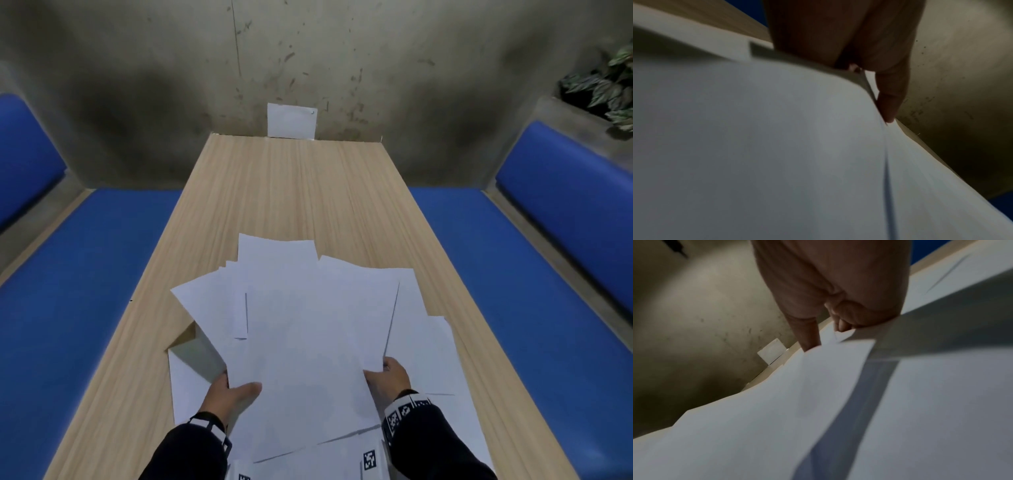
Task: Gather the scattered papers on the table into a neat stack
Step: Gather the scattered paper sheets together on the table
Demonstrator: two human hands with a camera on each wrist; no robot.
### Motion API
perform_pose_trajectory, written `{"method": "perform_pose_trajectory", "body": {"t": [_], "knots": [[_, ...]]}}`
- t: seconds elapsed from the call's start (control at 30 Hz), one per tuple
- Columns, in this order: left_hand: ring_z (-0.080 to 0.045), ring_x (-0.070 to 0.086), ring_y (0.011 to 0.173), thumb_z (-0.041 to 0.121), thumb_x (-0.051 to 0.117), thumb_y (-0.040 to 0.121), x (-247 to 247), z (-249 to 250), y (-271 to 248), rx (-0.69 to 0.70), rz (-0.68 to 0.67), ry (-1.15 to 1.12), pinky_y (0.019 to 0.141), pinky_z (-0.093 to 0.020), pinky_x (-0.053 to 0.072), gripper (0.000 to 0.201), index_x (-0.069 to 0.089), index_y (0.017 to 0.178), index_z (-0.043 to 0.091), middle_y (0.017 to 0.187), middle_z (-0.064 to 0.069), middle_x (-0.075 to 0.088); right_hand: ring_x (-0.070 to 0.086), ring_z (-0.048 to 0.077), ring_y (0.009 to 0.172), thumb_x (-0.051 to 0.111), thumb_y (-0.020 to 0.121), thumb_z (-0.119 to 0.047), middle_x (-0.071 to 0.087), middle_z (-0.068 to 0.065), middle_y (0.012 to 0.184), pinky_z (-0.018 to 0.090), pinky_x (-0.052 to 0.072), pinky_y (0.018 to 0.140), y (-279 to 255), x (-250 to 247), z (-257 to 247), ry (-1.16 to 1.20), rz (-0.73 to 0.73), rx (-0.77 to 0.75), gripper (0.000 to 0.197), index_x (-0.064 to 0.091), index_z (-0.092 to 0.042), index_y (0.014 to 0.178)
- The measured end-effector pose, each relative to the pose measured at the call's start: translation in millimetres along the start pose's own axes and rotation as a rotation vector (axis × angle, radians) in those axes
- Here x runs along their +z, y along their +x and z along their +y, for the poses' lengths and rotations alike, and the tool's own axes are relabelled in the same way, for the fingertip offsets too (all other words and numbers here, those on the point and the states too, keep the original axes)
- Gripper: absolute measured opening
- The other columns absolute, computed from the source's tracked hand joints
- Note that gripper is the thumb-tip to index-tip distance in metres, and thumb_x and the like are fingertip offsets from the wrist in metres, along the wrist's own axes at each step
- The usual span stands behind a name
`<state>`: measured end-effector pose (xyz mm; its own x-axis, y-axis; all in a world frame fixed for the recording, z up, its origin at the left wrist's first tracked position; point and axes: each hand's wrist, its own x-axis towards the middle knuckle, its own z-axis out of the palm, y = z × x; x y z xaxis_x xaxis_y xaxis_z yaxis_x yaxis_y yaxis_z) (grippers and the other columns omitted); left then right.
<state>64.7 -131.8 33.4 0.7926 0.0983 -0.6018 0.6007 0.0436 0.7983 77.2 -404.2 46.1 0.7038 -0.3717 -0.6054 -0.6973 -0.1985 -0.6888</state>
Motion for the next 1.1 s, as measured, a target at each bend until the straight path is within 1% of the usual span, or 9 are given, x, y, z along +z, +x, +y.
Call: {"method": "perform_pose_trajectory", "body": {"t": [0.1,0.17,0.3,0.43,0.5,0.6,0.7,0.83,1.1], "knots": [[-0.028,0.065,0.08,0.0,0.071,0.074,5.2,-0.6,-0.3,-0.039,-0.061,0.014,0.076,-0.037,0.05,0.027,0.059,0.098,0.004,0.085,-0.014,0.068,0.052,0.03,0.118,0.057,0.091,-0.022,0.048,0.018,0.139,0.031,0.042,0.098,-1.0,-2.7,3.5,0.12,-0.07,0.015,0.049,0.043,-0.002,0.134],[-0.033,0.065,0.084,0.009,0.073,0.066,8.1,-0.7,-0.1,-0.034,-0.059,0.068,0.076,-0.037,0.051,0.035,0.06,0.098,0.001,0.086,-0.017,0.068,0.046,0.03,0.13,0.073,0.078,-0.037,0.049,0.014,0.141,0.039,0.035,0.112,1.2,0.1,10.6,0.201,-0.143,0.029,0.078,0.038,-0.005,0.139],[-0.033,0.064,0.081,0.02,0.071,0.059,12.1,-1.8,-2.0,-0.001,-0.003,0.12,0.069,-0.032,0.049,0.048,0.06,0.099,-0.005,0.087,-0.022,0.066,0.067,0.033,0.1,0.096,0.035,-0.021,0.071,0.018,0.106,0.051,0.05,0.097,17.4,5.5,34.7,0.273,-0.217,0.042,0.096,0.057,0.003,0.119],[-0.025,0.063,0.064,0.015,0.071,0.054,11.1,-0.1,-8.1,0.013,0.004,0.082,0.058,-0.03,0.049,0.035,0.061,0.084,0.001,0.069,-0.013,0.066,0.065,0.026,0.077,0.076,0.07,0.005,0.071,0.015,0.083,0.032,0.054,0.069,1.9,-4.2,23.2,0.233,-0.199,0.009,0.033,0.065,0.006,0.101],[-0.029,0.064,0.071,0.008,0.074,0.063,7.3,0.1,-8.3,0.003,-0.003,0.057,0.067,-0.035,0.052,0.027,0.061,0.086,0.003,0.074,-0.015,0.067,0.063,0.023,0.068,0.071,0.074,0.008,0.069,0.007,0.067,0.027,0.051,0.061,0.9,-6.6,21.2,0.18,-0.168,-0.02,0.016,0.067,0.002,0.089],[-0.03,0.06,0.093,0.007,0.069,0.078,3.7,-1.8,-9.4,0.022,-0.015,0.088,0.089,-0.04,0.047,0.029,0.055,0.103,0.005,0.088,-0.01,0.065,0.065,0.032,0.079,0.068,0.071,0.009,0.066,0.012,0.075,0.028,0.051,0.065,-2.5,-1.1,20.4,0.083,-0.094,-0.083,0.019,0.068,0.009,0.09],[-0.027,0.057,0.098,0.015,0.068,0.079,5.8,-4.5,-6.4,0.058,0.007,0.253,0.09,-0.035,0.045,0.043,0.049,0.116,0.005,0.107,-0.012,0.061,0.066,0.037,0.09,0.06,0.074,0.011,0.063,0.009,0.074,0.029,0.05,0.067,-9.1,6.4,18.8,0.061,-0.087,-0.134,0.014,0.063,-0.001,0.081],[-0.03,0.055,0.106,0.014,0.059,0.085,12.2,-5.1,-9.6,0.072,0.062,0.415,0.089,-0.031,0.042,0.048,0.041,0.129,0.004,0.116,-0.016,0.057,0.055,0.025,0.1,0.064,0.083,-0.002,0.059,0.014,0.113,0.034,0.046,0.091,-14.5,6.2,21.0,0.218,-0.144,-0.12,0.045,0.048,-0.003,0.125],[-0.027,0.056,0.095,0.009,0.055,0.087,7.3,-13.8,-19.0,0.103,0.068,0.351,0.082,-0.032,0.042,0.034,0.051,0.12,0.002,0.105,-0.014,0.06,0.061,0.024,0.077,0.064,0.083,0.001,0.062,0.016,0.099,0.022,0.053,0.059,-11.4,2.9,23.0,0.179,-0.199,-0.009,0.038,0.055,0.012,0.119]]}}
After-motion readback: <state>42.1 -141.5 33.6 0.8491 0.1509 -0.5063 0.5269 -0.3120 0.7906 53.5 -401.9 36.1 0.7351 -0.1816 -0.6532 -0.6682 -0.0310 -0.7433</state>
